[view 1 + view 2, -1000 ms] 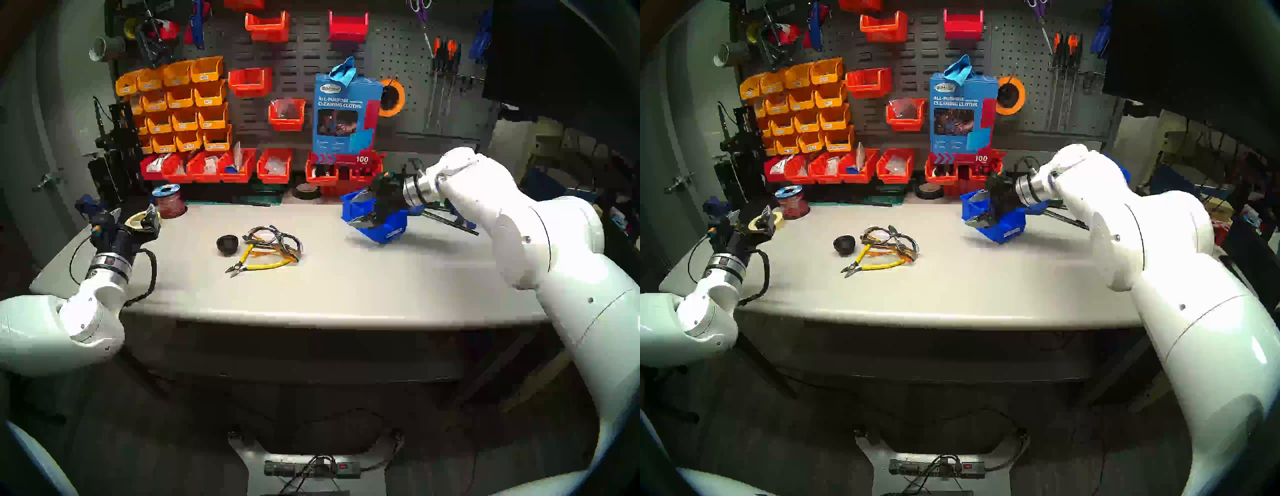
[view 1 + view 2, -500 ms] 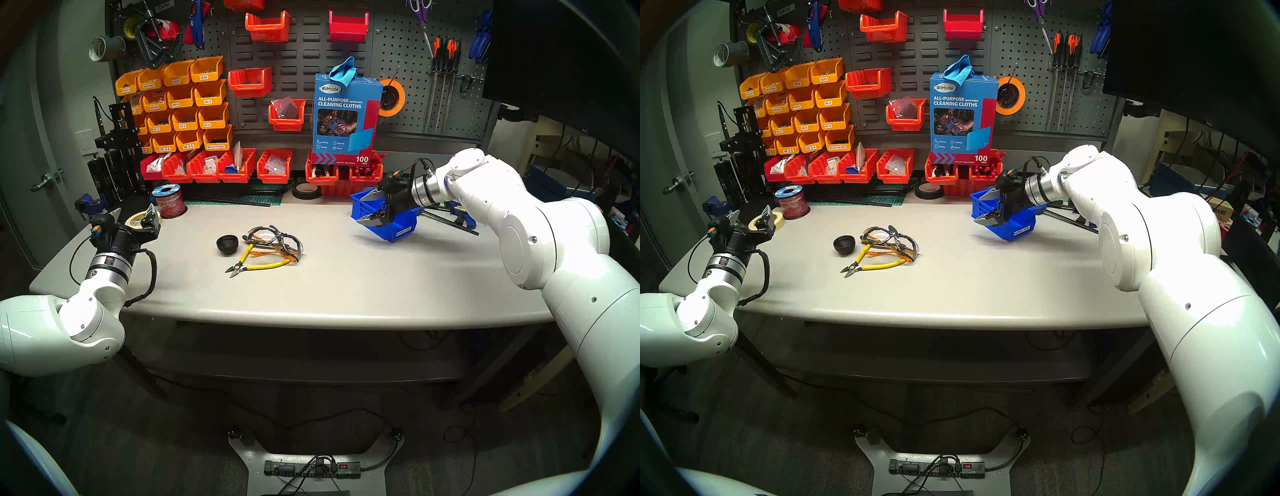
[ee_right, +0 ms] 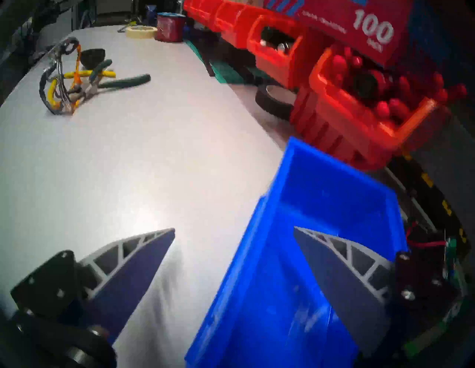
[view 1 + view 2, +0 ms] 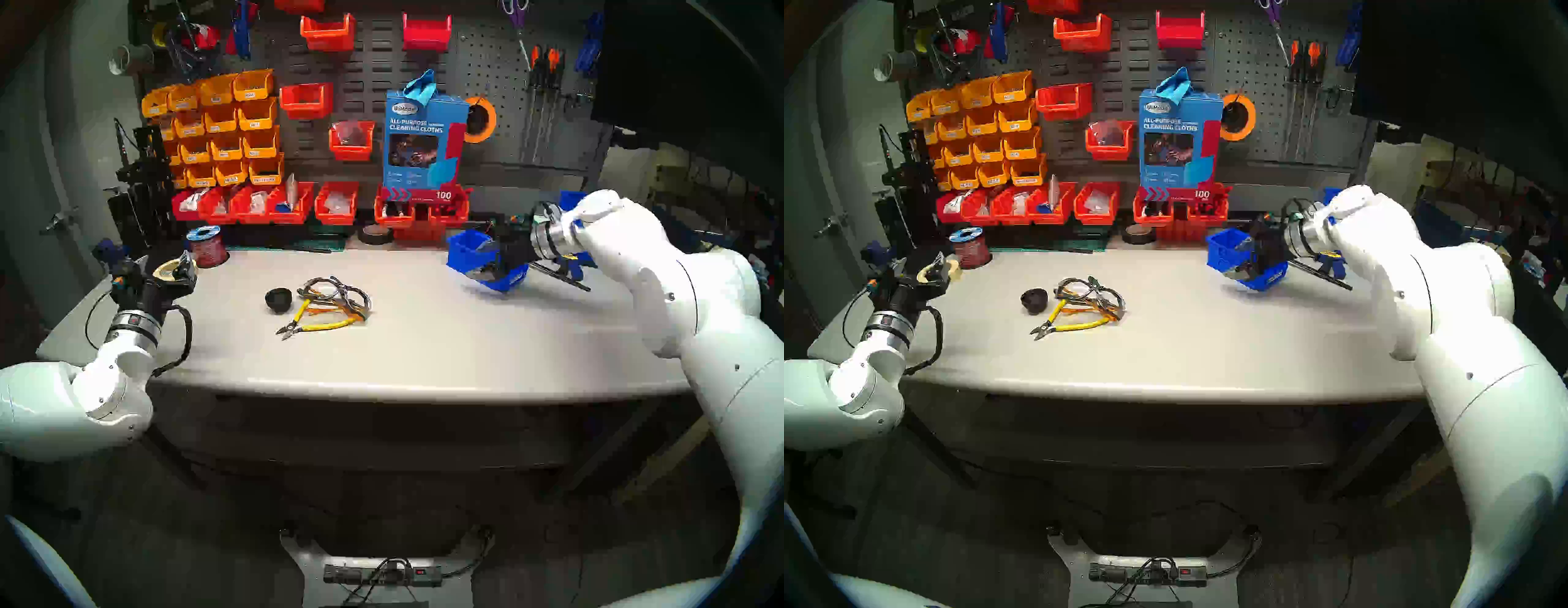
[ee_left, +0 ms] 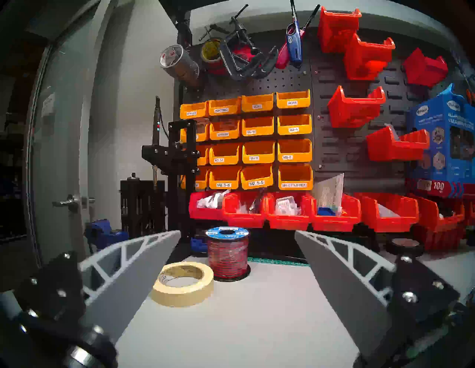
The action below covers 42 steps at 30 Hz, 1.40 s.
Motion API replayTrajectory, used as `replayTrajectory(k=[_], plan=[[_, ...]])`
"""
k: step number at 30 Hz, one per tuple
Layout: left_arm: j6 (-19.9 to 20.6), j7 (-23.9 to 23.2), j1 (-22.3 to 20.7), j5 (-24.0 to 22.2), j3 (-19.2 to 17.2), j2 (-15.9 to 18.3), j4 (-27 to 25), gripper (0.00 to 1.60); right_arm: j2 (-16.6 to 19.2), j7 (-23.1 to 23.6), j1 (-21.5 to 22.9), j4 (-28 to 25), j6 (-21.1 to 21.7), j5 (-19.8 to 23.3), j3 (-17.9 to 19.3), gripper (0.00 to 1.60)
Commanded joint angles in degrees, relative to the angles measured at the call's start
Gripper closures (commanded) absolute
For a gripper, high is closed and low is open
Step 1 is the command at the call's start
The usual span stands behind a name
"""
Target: Take out tools from the storage box
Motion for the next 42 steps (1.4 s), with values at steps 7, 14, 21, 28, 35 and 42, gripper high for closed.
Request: replayTrajectory(k=[7,14,21,28,35,42], plan=[[-0.1,0.0,-0.4,0.1,-0.4,-0.1,0.0,0.00,4.8,-0.9,-1.3,-0.5,2.6,-1.0,-0.8,0.00],[-0.1,0.0,-0.4,0.1,-0.4,-0.1,0.0,0.00,5.1,-1.1,-1.2,-0.6,3.5,-0.8,-1.0,1.28],[-0.1,0.0,-0.4,0.0,-0.5,-0.1,0.0,0.00,5.5,-1.1,-1.2,-0.9,3.9,-0.8,-1.2,1.60],[-0.1,0.0,-0.4,0.0,-0.4,-0.1,0.0,0.00,6.3,-1.2,-0.9,-0.9,4.4,-0.8,-1.4,1.60],[-0.1,0.0,-0.4,0.0,-0.4,-0.1,0.0,0.00,7.2,-1.1,-0.7,-0.8,4.8,-0.8,-1.6,1.60],[-0.1,0.0,-0.3,0.0,-0.4,-0.1,0.0,0.00,8.8,-0.8,-1.0,-0.8,5.4,-1.0,-2.0,1.60]])
